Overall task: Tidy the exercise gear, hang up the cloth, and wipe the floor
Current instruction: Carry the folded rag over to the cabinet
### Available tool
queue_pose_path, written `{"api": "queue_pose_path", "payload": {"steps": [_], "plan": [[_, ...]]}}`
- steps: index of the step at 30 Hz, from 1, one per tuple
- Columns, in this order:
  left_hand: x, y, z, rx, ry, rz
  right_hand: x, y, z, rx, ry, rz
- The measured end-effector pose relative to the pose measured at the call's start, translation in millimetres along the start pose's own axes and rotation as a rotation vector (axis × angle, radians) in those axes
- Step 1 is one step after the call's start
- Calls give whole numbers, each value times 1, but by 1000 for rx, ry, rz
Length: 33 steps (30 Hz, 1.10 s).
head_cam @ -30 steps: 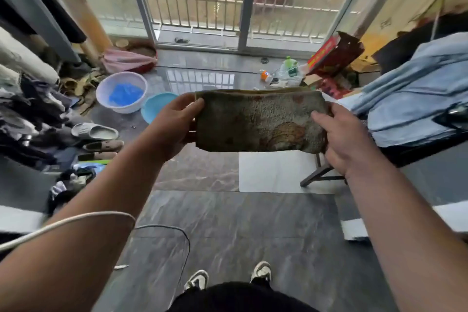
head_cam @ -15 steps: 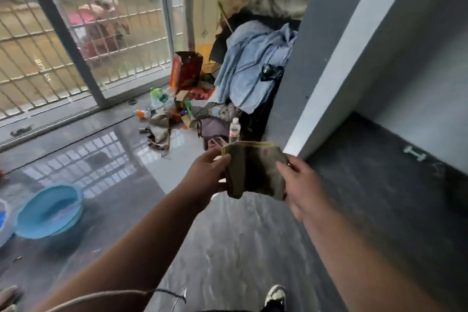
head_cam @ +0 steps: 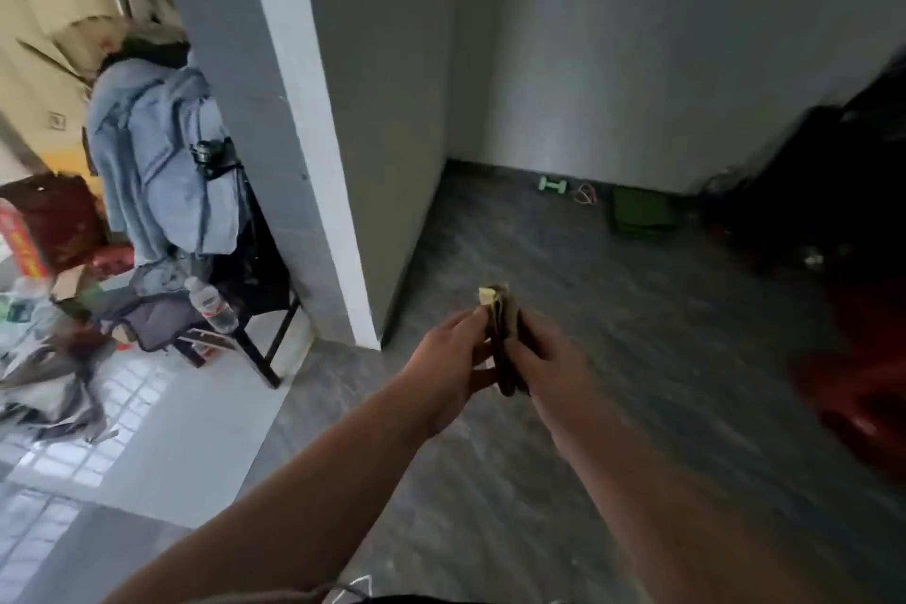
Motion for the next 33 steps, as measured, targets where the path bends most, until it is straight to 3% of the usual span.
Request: {"api": "queue_pose_path", "payload": {"steps": [5,11,18,21,25,27,33], "plan": [[119,-77,37,-110,92,194,-130,5,-29,-21,73,-132],[222,-158,61,-166,-82,407,-271,-4,-62,82,154,-314],[248,-261,66,-89,-471,175,-383,-57,-66,196,132,-390],[248,-318,65,-102,-509,188,-414,-90,-65,187,-67,-396],[262,-407,59,-305,-34,517,-455,-149,-71,130,-485,-358],[276,-453,51,-313,110,638,-478,-182,-81,153,-604,-385],[316,-585,27,-344,-117,538,-556,-281,-127,308,-695,-567]]}}
Point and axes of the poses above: each hand's wrist, its own y-axis away from the middle knuckle, its own x-axis out of the palm, z = x × y, the point moved 1 cm from there along -y, towards the middle knuckle, and after that the axes turned 8 degrees about z, right-handed, at the moved point
